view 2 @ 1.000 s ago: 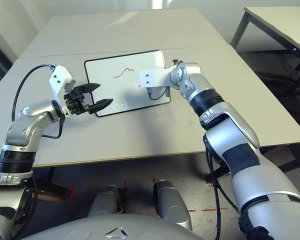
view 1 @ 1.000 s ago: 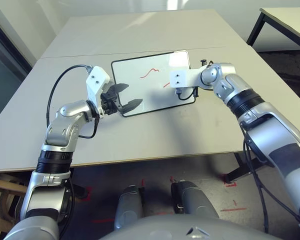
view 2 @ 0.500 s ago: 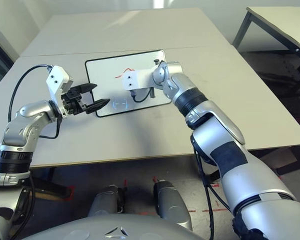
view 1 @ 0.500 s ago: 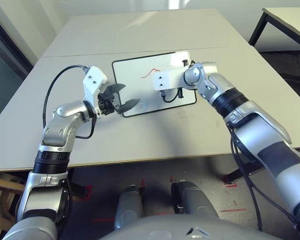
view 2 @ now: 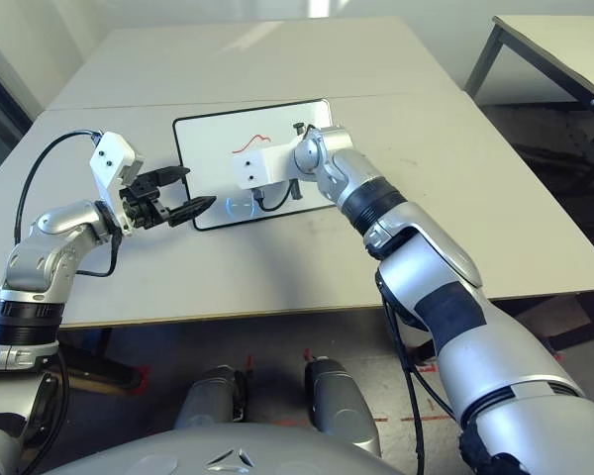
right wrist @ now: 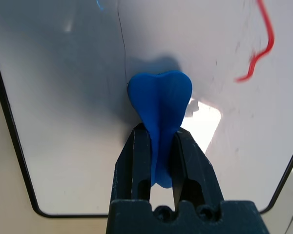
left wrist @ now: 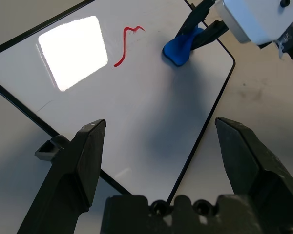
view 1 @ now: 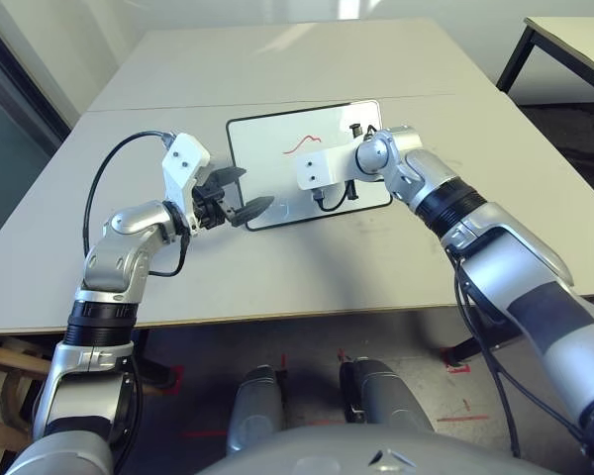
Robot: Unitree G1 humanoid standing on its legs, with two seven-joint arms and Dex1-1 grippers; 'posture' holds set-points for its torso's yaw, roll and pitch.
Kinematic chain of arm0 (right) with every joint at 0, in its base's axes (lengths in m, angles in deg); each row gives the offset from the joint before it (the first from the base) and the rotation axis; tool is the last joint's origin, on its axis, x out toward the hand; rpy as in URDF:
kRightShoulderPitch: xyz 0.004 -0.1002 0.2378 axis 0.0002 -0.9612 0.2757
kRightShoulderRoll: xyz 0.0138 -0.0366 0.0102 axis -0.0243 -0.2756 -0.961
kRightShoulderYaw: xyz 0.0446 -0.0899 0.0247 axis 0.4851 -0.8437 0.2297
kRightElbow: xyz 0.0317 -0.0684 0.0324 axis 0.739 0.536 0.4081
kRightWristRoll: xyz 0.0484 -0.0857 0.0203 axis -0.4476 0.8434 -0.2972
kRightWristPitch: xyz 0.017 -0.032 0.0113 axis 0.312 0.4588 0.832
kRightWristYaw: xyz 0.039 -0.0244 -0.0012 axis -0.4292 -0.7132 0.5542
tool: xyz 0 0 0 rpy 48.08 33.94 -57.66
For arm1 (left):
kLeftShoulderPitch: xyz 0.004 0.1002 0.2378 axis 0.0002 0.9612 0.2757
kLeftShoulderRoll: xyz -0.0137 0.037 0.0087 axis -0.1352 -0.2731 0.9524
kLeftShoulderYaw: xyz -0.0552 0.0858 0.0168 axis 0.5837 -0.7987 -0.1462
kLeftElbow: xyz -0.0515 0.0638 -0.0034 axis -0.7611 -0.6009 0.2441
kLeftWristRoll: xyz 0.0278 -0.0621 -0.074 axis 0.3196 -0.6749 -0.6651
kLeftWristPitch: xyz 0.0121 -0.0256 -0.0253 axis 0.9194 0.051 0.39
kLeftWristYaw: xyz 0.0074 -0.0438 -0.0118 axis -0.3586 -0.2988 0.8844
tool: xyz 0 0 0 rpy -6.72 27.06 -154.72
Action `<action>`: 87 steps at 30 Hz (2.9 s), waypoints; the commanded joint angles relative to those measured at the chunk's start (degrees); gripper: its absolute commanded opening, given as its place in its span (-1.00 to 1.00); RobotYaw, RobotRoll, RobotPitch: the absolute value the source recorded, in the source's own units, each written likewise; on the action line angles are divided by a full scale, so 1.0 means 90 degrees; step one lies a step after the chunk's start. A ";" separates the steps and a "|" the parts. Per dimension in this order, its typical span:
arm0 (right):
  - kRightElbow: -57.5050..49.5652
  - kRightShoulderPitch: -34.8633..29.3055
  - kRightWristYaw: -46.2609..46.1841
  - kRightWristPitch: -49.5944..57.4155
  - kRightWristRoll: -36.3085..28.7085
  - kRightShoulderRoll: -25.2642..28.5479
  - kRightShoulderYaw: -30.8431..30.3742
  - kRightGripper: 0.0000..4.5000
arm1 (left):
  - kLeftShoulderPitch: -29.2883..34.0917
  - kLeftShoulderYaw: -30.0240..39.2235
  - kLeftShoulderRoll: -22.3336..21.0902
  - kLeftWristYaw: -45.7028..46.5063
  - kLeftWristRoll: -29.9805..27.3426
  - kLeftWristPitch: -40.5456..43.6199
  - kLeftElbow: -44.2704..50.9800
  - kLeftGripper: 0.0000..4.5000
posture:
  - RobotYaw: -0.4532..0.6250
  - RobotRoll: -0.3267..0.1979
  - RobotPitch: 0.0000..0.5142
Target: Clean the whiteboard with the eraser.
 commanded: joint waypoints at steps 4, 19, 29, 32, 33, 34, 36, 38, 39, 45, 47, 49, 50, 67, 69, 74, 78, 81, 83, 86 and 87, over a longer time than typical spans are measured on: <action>0.0321 -0.0098 -0.0023 -0.0020 0.0115 0.0406 -0.0008 -0.83 | -0.0127 -0.0050 -0.0001 -0.0080 0.0077 -0.0111 -0.0161 1.00 | -0.24 0.25 -0.80; -0.0056 -0.0103 0.0016 0.0195 0.0003 0.0071 -0.0023 -0.83 | -0.0162 -0.0046 -0.0008 -0.0113 0.0097 -0.0186 -0.0281 1.00 | -0.24 0.25 -0.81; -0.0409 -0.0218 0.0131 0.0349 0.0095 -0.0423 -0.0177 -0.83 | -0.0082 -0.0015 -0.0008 -0.0086 0.0092 -0.0228 -0.0280 1.00 | -0.22 0.25 -0.80; -0.0461 -0.0295 0.0141 0.0345 0.0153 -0.0437 -0.0234 -0.83 | -0.0049 -0.0007 -0.0002 -0.0074 0.0092 -0.0246 -0.0276 1.00 | -0.21 0.25 -0.80; -0.0449 -0.0318 0.0137 0.0325 0.0186 -0.0409 -0.0248 -0.83 | -0.0042 -0.0004 0.0001 -0.0071 0.0091 -0.0253 -0.0278 1.00 | -0.21 0.25 -0.80; -0.0425 -0.0337 0.0124 0.0303 0.0223 -0.0375 -0.0258 -0.83 | -0.0033 0.0001 0.0002 -0.0068 0.0090 -0.0261 -0.0280 1.00 | -0.21 0.25 -0.80; -0.0332 -0.0366 0.0073 0.0251 0.0293 -0.0284 -0.0273 -0.83 | -0.0018 0.0004 0.0006 -0.0067 0.0090 -0.0281 -0.0288 1.00 | -0.21 0.25 -0.80; -0.0246 -0.0379 0.0029 0.0208 0.0334 -0.0195 -0.0270 -0.83 | -0.0015 0.0003 0.0008 -0.0067 0.0089 -0.0294 -0.0298 1.00 | -0.21 0.25 -0.80; -0.0208 -0.0384 0.0010 0.0188 0.0349 -0.0147 -0.0265 -0.83 | -0.0017 0.0002 0.0008 -0.0068 0.0089 -0.0299 -0.0303 1.00 | -0.21 0.25 -0.80; -0.0087 -0.0434 -0.0041 0.0152 0.0363 0.0124 -0.0225 -0.83 | -0.0057 -0.0012 -0.0004 -0.0100 0.0092 -0.0334 -0.0360 1.00 | -0.23 0.25 -0.81; -0.0054 -0.0443 -0.0051 0.0143 0.0361 0.0202 -0.0218 -0.83 | -0.0077 -0.0024 -0.0007 -0.0109 0.0093 -0.0325 -0.0361 1.00 | -0.24 0.25 -0.81; 0.0013 -0.0431 -0.0084 0.0119 0.0370 0.0283 -0.0218 -0.83 | -0.0105 -0.0035 -0.0009 -0.0115 0.0095 -0.0310 -0.0363 1.00 | -0.24 0.25 -0.81; 0.0045 -0.0425 -0.0100 0.0106 0.0377 0.0323 -0.0221 -0.83 | -0.0119 -0.0038 -0.0011 -0.0118 0.0094 -0.0302 -0.0362 1.00 | -0.25 0.25 -0.81; -0.0051 0.0816 0.0575 -0.0038 -0.0234 0.0480 0.0365 -0.83 | -0.0288 0.0123 -0.0233 -0.0071 0.0120 -0.0323 -0.0567 1.00 | -0.25 0.25 -0.83; -0.0036 0.0975 0.0612 -0.0051 -0.0222 0.0405 0.0347 -0.83 | -0.0323 0.0144 -0.0270 -0.0041 0.0149 -0.0349 -0.0604 1.00 | -0.24 0.25 -0.84; 0.0308 0.1243 0.0432 -0.0158 -0.0089 0.0023 0.0223 -0.83 | -0.0342 0.0168 -0.0372 0.0033 0.0249 -0.0387 -0.0629 1.00 | -0.24 0.25 -0.84; 0.0767 0.1391 0.0198 -0.0317 0.0010 -0.0245 0.0121 -0.83 | -0.0324 0.0202 -0.0419 0.0059 0.0306 -0.0403 -0.0624 1.00 | -0.22 0.25 -0.83; 0.1200 0.1500 -0.0019 -0.0478 0.0099 -0.0439 0.0051 -0.83 | -0.0301 0.0268 -0.0450 0.0080 0.0308 -0.0393 -0.0595 1.00 | -0.20 0.25 -0.83; 0.1447 0.1566 -0.0142 -0.0563 0.0125 -0.0531 0.0013 -0.83 | -0.0266 0.0297 -0.0465 0.0089 0.0303 -0.0379 -0.0552 1.00 | -0.19 0.25 -0.82; 0.1760 0.1638 -0.0297 -0.0684 0.0170 -0.0630 -0.0057 -0.83 | -0.0206 0.0342 -0.0477 0.0119 0.0296 -0.0366 -0.0495 1.00 | -0.17 0.25 -0.82; 0.1850 0.1655 -0.0341 -0.0718 0.0188 -0.0657 -0.0071 -0.83 | -0.0189 0.0355 -0.0477 0.0131 0.0297 -0.0364 -0.0484 1.00 | -0.17 0.25 -0.82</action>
